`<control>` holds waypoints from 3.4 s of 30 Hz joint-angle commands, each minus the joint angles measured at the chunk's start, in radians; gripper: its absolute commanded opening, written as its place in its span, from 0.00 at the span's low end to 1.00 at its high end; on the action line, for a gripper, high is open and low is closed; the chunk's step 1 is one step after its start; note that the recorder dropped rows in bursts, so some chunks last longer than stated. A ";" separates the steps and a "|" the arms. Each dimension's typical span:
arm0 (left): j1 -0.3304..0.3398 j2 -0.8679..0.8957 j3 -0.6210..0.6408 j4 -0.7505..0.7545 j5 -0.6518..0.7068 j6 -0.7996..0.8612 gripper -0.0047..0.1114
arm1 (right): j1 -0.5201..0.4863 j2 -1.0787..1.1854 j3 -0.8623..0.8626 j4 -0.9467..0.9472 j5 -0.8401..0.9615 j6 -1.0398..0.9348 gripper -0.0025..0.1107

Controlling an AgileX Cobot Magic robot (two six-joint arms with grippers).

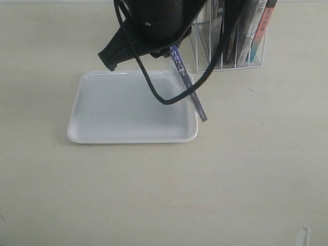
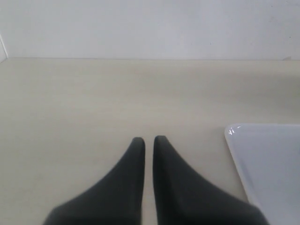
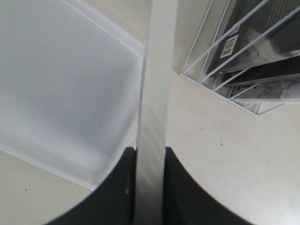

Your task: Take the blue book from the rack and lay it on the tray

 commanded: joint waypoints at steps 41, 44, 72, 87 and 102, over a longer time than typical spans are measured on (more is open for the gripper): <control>-0.008 -0.002 0.004 0.002 -0.006 0.002 0.09 | -0.002 0.107 -0.270 0.383 -0.009 0.026 0.46; -0.008 -0.002 0.004 0.002 -0.006 0.002 0.09 | -0.002 0.092 -0.285 0.383 -0.009 -0.017 0.25; -0.008 -0.002 0.004 0.002 -0.006 0.002 0.09 | -0.002 0.082 -0.285 0.360 -0.107 -0.121 0.02; -0.008 -0.002 0.004 0.002 -0.006 0.002 0.09 | 0.060 -0.185 -0.149 0.225 -0.416 -0.192 0.02; -0.008 -0.002 0.004 0.002 -0.006 0.002 0.09 | -0.177 -1.292 1.033 0.057 -1.116 -0.198 0.02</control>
